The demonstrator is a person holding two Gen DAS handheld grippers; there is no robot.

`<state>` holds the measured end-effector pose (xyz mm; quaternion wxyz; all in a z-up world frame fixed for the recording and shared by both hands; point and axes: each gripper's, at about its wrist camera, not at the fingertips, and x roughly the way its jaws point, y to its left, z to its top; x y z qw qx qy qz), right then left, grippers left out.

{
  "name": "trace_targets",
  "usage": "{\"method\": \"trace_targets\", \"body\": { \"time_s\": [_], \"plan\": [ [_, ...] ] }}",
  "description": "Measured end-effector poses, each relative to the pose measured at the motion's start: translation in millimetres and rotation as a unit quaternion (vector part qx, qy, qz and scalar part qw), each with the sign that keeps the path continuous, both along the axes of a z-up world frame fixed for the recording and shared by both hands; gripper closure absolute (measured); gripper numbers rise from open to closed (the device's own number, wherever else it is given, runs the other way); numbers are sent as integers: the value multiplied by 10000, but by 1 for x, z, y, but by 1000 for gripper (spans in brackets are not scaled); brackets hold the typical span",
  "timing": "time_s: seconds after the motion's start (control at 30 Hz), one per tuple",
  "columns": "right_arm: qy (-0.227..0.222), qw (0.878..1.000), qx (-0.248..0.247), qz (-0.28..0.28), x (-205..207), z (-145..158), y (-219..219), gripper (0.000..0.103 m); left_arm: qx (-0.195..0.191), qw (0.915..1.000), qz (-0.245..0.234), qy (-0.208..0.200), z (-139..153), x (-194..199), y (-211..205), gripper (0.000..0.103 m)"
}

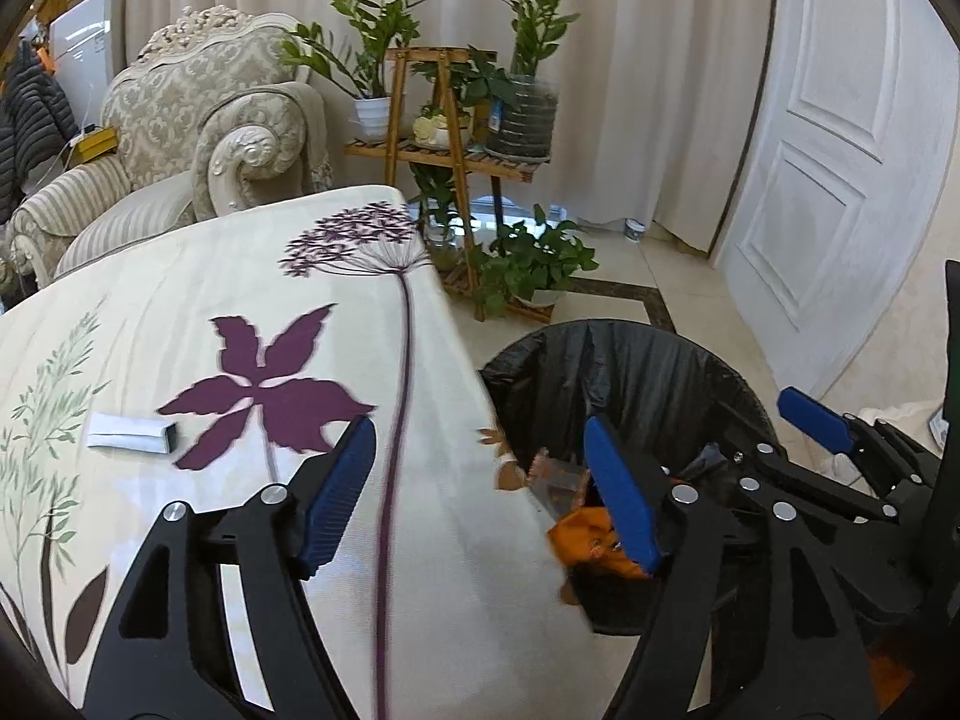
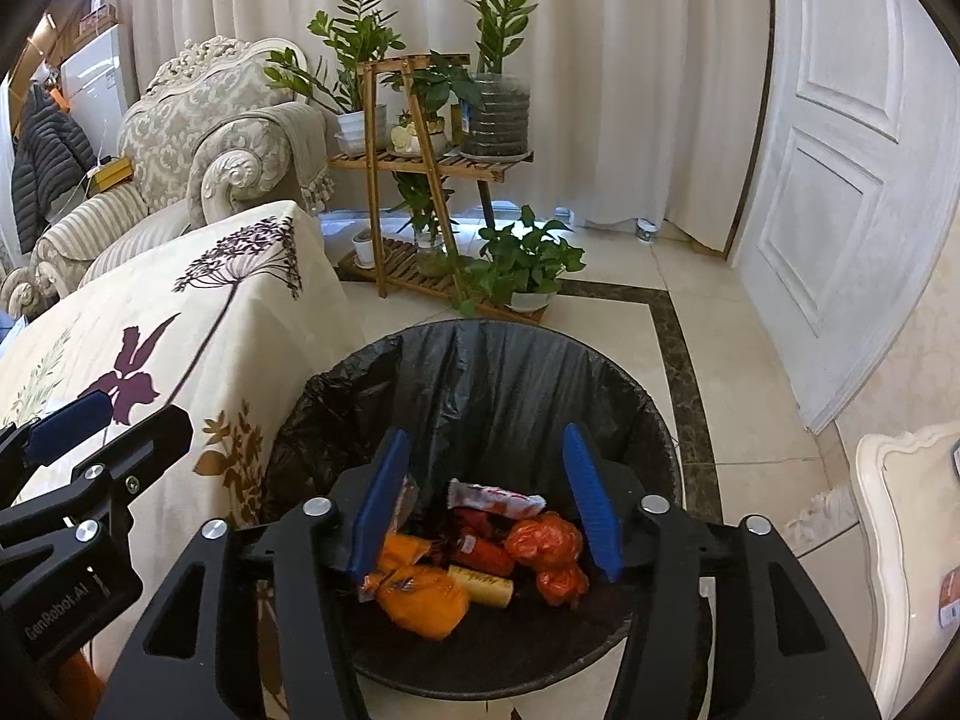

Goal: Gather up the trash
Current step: 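Move the right tool to the white paper strip and close on it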

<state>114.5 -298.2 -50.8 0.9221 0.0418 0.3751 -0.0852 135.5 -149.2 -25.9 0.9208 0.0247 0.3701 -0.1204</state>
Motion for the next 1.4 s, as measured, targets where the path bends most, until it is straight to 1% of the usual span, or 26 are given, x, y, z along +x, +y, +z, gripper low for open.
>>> {"method": "trace_targets", "body": {
  "time_s": [0.03, 0.2, 0.43, 0.57, 0.67, 0.97, 1.17, 1.4],
  "plan": [
    [-1, 10000, 10, 31, 0, 1, 2, 47, 14, 10000, 46, -10, 1, 0, 5, 26],
    [-29, 9996, 101, 270, 3, 6, 22, 47, -1, 9994, 344, 32, 2, -2, 40, 26],
    [-63, 9962, 160, 852, 14, 15, 72, 46, 62, 9951, 988, 78, 5, -5, 109, 25],
    [-59, 9923, 166, 1228, 21, 17, 107, 46, 125, 9898, 1411, 122, 3, -10, 153, 25],
    [-23, 9876, 168, 1559, 27, 18, 136, 46, 158, 9840, 1766, 165, 1, -16, 190, 25],
    [184, 9753, 81, 2200, 41, 11, 206, 46, 160, 9672, 2520, 294, -5, -36, 271, 25],
    [287, 9682, -81, 2483, 52, 8, 239, 46, 98, 9587, 2828, 297, -5, -43, 311, 25],
    [426, 9610, -146, 2729, 71, 3, 268, 46, -39, 9532, 3008, 299, -6, -44, 338, 25]
  ]
}}
